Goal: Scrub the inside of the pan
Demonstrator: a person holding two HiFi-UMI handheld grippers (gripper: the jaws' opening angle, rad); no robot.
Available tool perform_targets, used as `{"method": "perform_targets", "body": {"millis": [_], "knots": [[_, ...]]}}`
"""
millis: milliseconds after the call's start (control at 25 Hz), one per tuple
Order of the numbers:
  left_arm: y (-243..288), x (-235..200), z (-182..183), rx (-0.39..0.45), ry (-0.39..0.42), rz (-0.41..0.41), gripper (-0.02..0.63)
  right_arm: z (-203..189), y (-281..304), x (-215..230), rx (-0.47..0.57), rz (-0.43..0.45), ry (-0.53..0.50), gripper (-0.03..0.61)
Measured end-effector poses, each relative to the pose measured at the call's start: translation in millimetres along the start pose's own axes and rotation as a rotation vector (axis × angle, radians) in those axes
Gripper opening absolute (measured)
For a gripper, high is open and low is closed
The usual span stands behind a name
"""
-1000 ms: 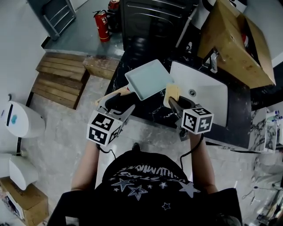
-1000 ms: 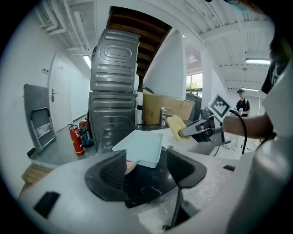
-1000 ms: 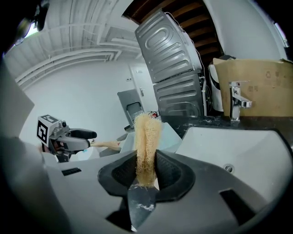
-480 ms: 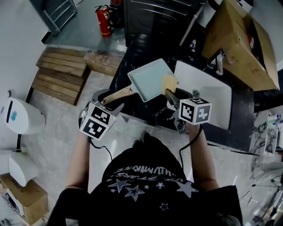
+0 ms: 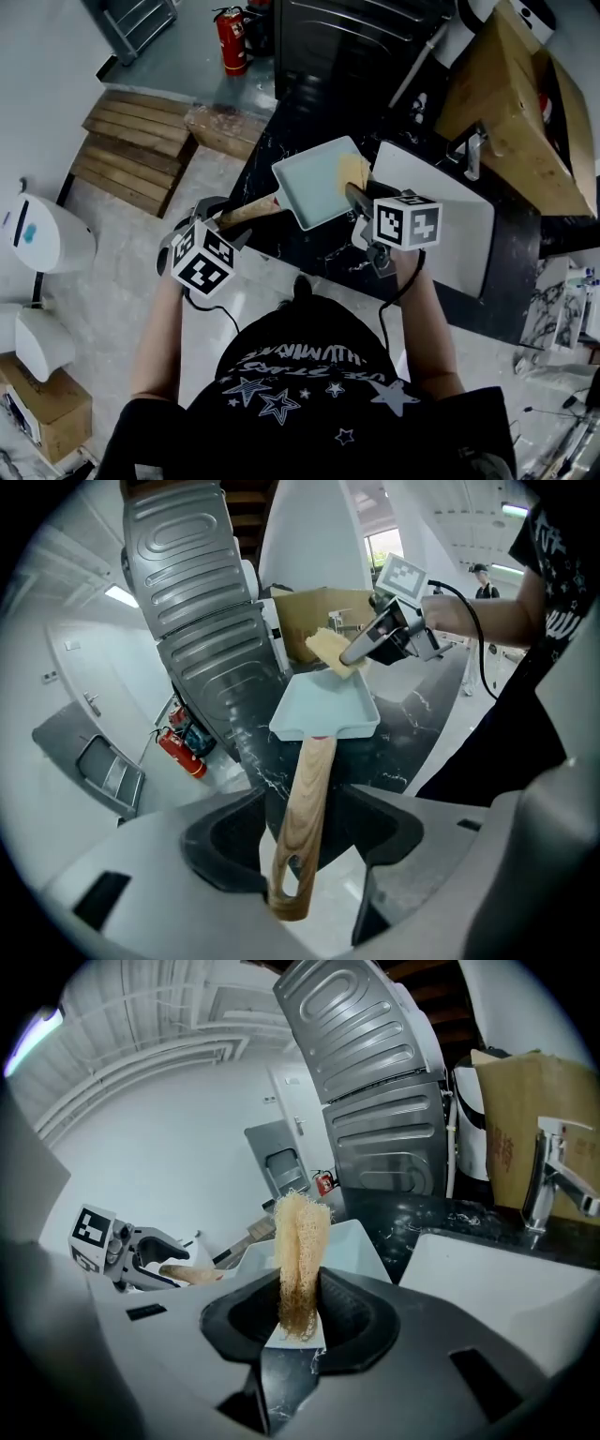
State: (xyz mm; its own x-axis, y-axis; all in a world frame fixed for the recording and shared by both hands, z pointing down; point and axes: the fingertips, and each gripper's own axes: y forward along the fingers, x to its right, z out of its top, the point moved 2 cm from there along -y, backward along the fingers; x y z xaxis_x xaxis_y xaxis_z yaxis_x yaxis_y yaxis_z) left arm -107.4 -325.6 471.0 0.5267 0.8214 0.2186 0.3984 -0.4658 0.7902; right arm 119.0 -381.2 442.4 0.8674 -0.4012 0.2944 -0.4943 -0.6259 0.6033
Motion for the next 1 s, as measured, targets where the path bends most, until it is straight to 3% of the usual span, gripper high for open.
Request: {"method": "perform_targets", "body": {"millis": [120,320,440,600,760,1000], "knots": [[5,-1,-4,-0.057,0.033,-0.011,0.262,6,5,9,-0.021,-0.016,-0.010,0.094],[17,-1,-4,-0.064,0.025,-0.039,0.239,12,24,28,-0.092,-0.058,-0.028,0.094],[20,-1,-6,-0.072,0.027,-0.051,0.180,11,37,39,-0.182,-0.101,-0.048,0.094],[22,4,-8,-0.075,0.046,-0.066,0.153,3,47,49,-0.317,-0.171,-0.084,0.092],[22,2,-7,-0.059,0.057,-0.068,0.147,1,55,53,-0.439,-0.260,-0.207,0.091],[22,4,-7,-0.043,0.062,-0.068,0.143,6,70,52,-0.530,-0.385,-0.337,0.089]]}}
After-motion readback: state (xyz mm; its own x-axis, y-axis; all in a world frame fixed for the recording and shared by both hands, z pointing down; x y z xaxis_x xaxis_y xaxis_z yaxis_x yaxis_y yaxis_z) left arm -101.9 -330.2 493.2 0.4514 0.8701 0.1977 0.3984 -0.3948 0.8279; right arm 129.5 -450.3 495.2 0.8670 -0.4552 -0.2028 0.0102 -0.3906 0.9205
